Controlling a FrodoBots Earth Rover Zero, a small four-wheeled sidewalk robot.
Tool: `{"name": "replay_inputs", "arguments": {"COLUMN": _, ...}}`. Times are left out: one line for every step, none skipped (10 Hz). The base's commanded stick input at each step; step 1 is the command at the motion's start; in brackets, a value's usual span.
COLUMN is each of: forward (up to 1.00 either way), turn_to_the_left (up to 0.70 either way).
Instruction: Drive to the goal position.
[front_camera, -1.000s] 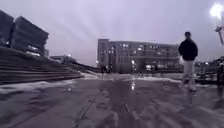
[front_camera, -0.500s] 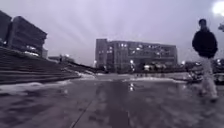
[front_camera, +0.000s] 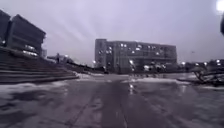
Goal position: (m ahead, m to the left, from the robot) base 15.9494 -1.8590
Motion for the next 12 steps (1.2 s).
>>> {"name": "replay_inputs", "arguments": {"forward": 1.00, "turn_to_the_left": 0.00}}
{"name": "replay_inputs", "arguments": {"forward": 1.00, "turn_to_the_left": 0.00}}
{"name": "replay_inputs", "arguments": {"forward": 1.00, "turn_to_the_left": 0.00}}
{"name": "replay_inputs", "arguments": {"forward": 1.00, "turn_to_the_left": 0.00}}
{"name": "replay_inputs", "arguments": {"forward": 1.00, "turn_to_the_left": 0.00}}
{"name": "replay_inputs", "arguments": {"forward": 1.00, "turn_to_the_left": 0.00}}
{"name": "replay_inputs", "arguments": {"forward": 1.00, "turn_to_the_left": 0.00}}
{"name": "replay_inputs", "arguments": {"forward": 1.00, "turn_to_the_left": 0.00}}
{"name": "replay_inputs", "arguments": {"forward": 1.00, "turn_to_the_left": -0.10}}
{"name": "replay_inputs", "arguments": {"forward": 1.00, "turn_to_the_left": -0.27}}
{"name": "replay_inputs", "arguments": {"forward": 1.00, "turn_to_the_left": -0.27}}
{"name": "replay_inputs", "arguments": {"forward": 1.00, "turn_to_the_left": -0.27}}
